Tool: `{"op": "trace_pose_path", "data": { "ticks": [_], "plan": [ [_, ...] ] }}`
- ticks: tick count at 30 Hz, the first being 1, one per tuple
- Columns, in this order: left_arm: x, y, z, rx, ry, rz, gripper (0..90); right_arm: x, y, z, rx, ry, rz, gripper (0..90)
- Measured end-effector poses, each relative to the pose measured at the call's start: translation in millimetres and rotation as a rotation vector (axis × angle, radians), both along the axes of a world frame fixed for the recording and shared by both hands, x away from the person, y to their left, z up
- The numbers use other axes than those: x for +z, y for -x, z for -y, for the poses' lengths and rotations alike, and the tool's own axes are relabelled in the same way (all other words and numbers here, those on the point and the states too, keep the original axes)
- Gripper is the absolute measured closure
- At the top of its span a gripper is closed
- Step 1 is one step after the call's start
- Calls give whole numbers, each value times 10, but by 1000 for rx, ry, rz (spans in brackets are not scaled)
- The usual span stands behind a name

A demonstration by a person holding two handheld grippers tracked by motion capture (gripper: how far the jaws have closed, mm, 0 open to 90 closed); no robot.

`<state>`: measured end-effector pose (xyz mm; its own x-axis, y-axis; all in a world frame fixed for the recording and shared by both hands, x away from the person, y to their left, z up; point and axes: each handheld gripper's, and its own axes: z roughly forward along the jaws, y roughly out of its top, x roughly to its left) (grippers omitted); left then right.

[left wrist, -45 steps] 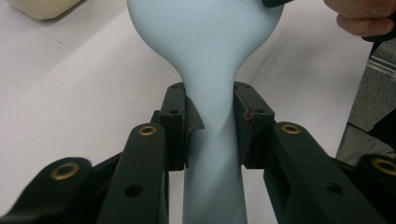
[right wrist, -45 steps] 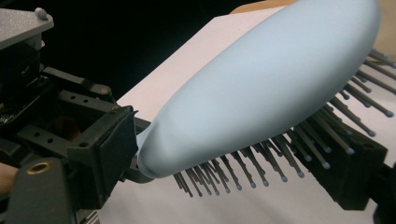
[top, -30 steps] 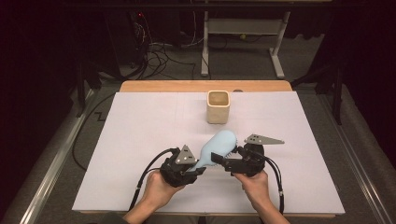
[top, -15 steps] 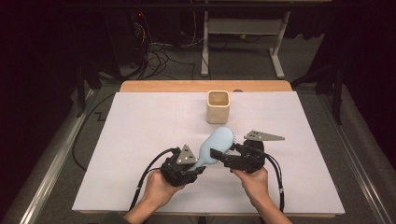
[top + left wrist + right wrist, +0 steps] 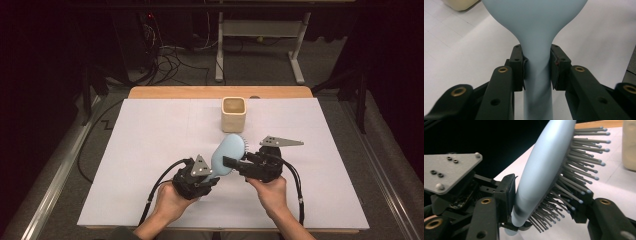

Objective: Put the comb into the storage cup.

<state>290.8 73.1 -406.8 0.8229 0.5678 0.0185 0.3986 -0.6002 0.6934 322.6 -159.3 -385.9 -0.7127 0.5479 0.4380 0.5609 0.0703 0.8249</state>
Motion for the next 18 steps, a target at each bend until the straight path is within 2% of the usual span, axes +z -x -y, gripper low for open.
{"op": "trace_pose_path", "data": {
  "ticks": [11,18],
  "plan": [
    [22,-32,-43,3,19,5,686,107,24,-88,30,20,51,552],
    [17,-55,-52,-7,32,-6,680,135,24,-104,47,28,54,574]
  ]
}}
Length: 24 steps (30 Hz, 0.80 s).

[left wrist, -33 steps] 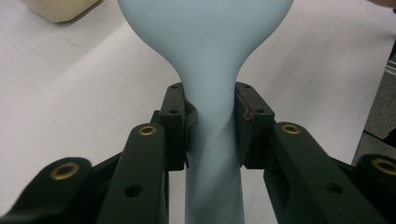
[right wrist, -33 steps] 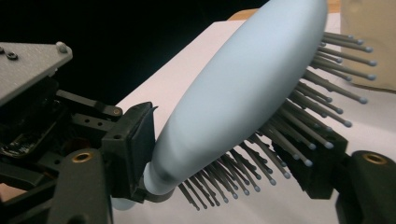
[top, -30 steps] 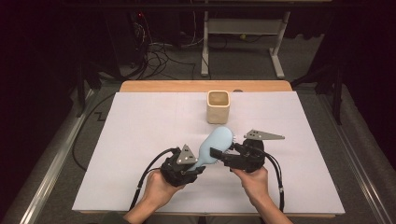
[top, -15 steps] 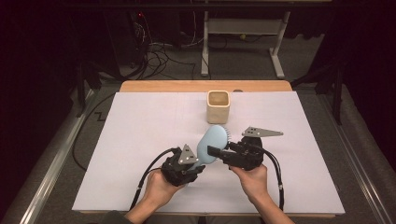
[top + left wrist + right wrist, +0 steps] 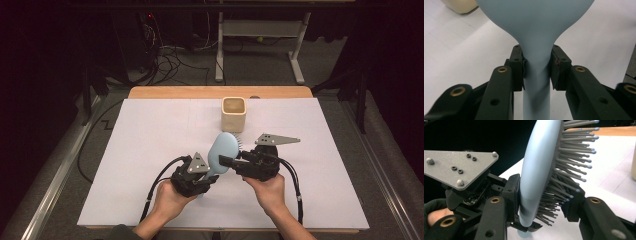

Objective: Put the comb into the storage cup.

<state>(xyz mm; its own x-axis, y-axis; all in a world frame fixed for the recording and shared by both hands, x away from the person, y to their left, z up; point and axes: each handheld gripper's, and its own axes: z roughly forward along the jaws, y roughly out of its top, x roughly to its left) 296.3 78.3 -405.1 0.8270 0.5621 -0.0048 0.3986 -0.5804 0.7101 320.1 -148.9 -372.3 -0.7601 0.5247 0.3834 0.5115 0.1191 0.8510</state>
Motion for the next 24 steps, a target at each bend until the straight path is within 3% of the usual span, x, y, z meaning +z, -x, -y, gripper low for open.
{"op": "trace_pose_path", "data": {
  "ticks": [8,24],
  "plan": [
    [15,-17,-27,1,24,-8,647,34,19,24,-15,12,30,592],
    [34,-48,-132,23,91,-33,482,93,24,111,-21,24,53,593]
  ]
}}
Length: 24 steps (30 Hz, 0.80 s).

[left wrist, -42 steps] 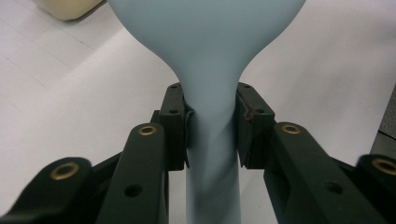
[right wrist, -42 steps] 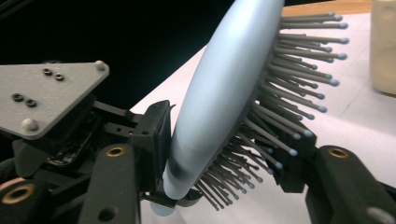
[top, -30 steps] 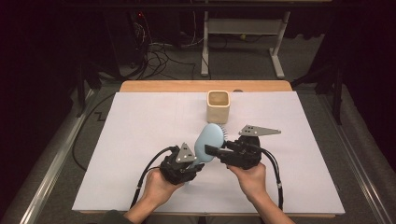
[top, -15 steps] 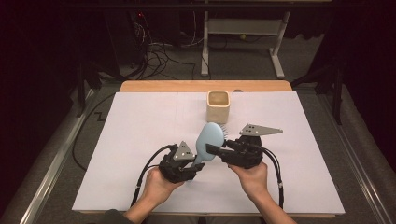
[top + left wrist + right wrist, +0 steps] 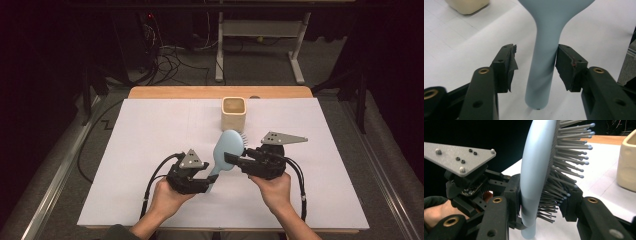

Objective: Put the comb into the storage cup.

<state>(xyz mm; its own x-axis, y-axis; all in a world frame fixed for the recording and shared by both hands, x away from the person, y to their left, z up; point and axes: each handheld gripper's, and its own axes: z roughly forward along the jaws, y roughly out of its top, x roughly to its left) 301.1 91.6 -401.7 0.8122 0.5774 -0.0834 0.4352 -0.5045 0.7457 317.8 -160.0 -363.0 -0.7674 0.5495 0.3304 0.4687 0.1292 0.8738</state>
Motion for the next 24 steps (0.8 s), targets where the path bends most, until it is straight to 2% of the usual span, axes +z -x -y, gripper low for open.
{"op": "trace_pose_path", "data": {
  "ticks": [13,24],
  "plan": [
    [-20,-4,-138,26,62,-1,401,29,2,51,-6,14,6,595],
    [-24,33,-313,60,94,30,363,59,-2,86,-10,17,-1,595]
  ]
}}
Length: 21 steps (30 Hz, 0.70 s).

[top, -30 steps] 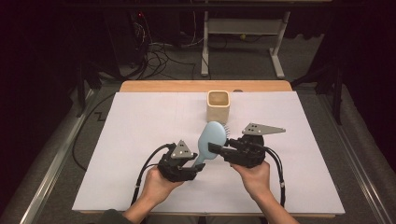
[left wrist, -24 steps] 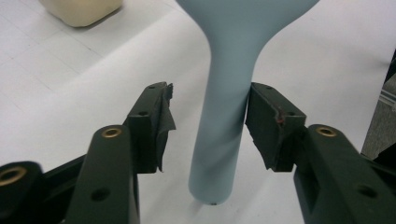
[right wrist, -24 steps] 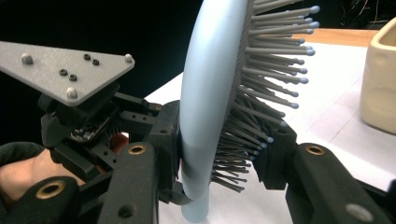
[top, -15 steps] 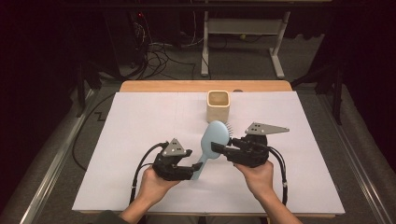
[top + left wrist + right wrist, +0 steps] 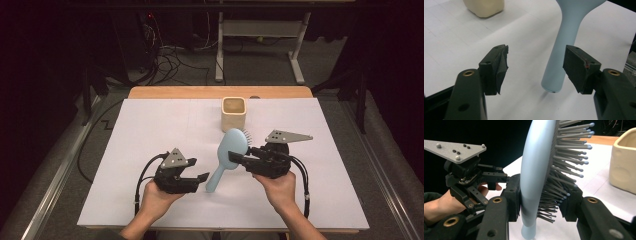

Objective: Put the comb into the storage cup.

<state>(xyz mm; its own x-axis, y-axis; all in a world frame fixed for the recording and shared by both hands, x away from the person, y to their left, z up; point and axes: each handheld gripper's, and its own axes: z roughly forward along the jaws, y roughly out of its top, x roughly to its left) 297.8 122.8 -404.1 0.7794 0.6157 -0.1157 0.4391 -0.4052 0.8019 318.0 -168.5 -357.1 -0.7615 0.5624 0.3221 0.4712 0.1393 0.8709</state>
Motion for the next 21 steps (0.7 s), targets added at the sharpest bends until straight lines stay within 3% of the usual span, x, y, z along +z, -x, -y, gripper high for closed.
{"op": "trace_pose_path", "data": {
  "ticks": [13,16,21],
  "plan": [
    [-17,47,-247,65,33,42,331,36,2,39,-1,13,5,595],
    [-23,86,-314,132,15,94,330,46,1,52,-1,18,5,594],
    [-28,122,-437,163,29,118,332,51,-6,87,-7,30,7,594]
  ]
}}
